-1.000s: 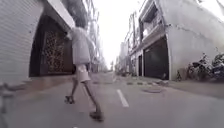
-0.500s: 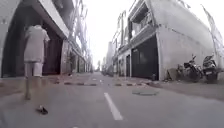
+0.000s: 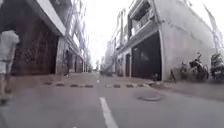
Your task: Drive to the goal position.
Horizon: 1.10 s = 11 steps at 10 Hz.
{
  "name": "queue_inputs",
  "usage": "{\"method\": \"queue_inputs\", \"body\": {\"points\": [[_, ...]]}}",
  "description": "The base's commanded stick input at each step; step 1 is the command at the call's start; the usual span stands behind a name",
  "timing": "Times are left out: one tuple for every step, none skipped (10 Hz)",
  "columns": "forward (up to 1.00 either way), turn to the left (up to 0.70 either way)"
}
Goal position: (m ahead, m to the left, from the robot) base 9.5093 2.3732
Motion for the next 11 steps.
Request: {"method": "queue_inputs", "body": {"points": [[1.0, 0.0], [1.0, 0.0], [1.0, 0.05], [1.0, 0.32], [1.0, 0.23], [1.0, 0.0], [1.0, 0.0], [1.0, 0.0], [1.0, 0.08], [1.0, 0.4], [1.0, 0.36]]}}
